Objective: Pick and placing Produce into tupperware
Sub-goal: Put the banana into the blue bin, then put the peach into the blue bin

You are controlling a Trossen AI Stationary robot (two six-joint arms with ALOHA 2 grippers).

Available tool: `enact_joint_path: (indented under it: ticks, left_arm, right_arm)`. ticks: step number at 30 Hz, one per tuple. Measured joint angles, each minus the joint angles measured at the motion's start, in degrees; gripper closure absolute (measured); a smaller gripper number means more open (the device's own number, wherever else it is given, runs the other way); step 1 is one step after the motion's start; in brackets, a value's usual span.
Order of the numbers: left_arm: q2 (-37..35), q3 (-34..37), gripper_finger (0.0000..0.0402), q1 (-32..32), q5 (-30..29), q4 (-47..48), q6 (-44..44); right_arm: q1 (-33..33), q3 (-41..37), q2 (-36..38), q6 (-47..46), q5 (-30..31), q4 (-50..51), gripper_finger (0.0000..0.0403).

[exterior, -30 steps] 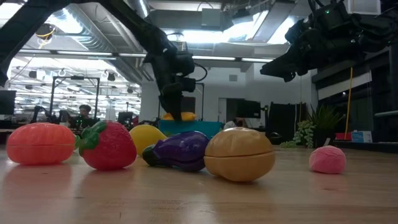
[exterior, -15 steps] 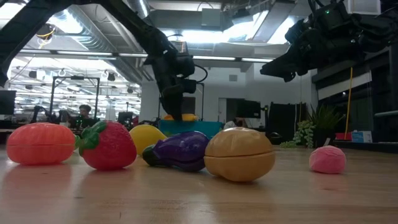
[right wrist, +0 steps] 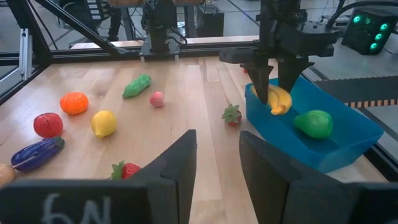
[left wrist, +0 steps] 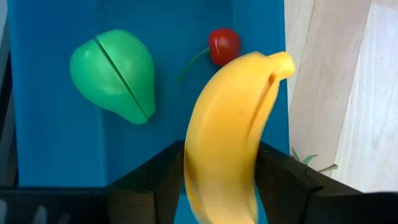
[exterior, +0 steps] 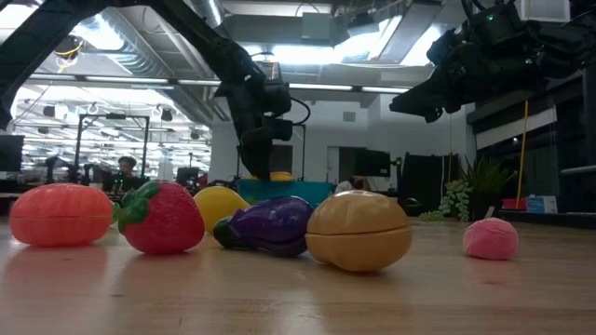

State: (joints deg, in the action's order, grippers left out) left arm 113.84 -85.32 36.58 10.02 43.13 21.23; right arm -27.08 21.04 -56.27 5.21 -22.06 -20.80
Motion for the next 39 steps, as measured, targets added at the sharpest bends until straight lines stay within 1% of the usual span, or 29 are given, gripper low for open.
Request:
enact_joint_path:
  ticks: [16, 18, 22, 24, 30, 34, 39]
  left_arm:
    - [-1.02, 0.0, 0.0252, -0.26, -0.07, 0.15, -0.04]
    - [-2.02, -0.18, 0.0255, -0.38, -0.22, 0.92, -0.04]
    - [-4.04, -2.84, 0.0264, -0.64, -0.28, 5.21, -0.13]
    - [-5.73, -3.74, 0.0269, -1.03, -0.27, 5.44, -1.16]
    - [-12.32, -3.48, 0.0281, -3.49, 3.75, 4.81, -0.76]
    - [-18.93, 1.7, 0.0286, -5.22, 5.52, 1.22, -0.81]
    - [-29.38, 14.74, 0.0291, -7.0, 5.81, -8.78, -4.01]
  right_arm:
    - [0.01, 0.0, 0.0, 0.0, 0.0, 0.05, 0.0279]
    - [-0.01, 0.0, 0.0, 0.0, 0.0, 0.05, 0.0279]
    - [0.0, 0.0, 0.0, 0.0, 0.0, 0.07, 0.0279]
    - [0.01, 0.0, 0.0, -0.07, 0.0, 0.07, 0.0279]
    - [0.01, 0.0, 0.0, -0.24, 0.0, 0.9, 0.0279]
    - [-0.01, 0.0, 0.0, -0.24, 0.0, 0.87, 0.0279]
    - [0.0, 0.0, 0.01, -0.24, 0.0, 0.87, 0.0279]
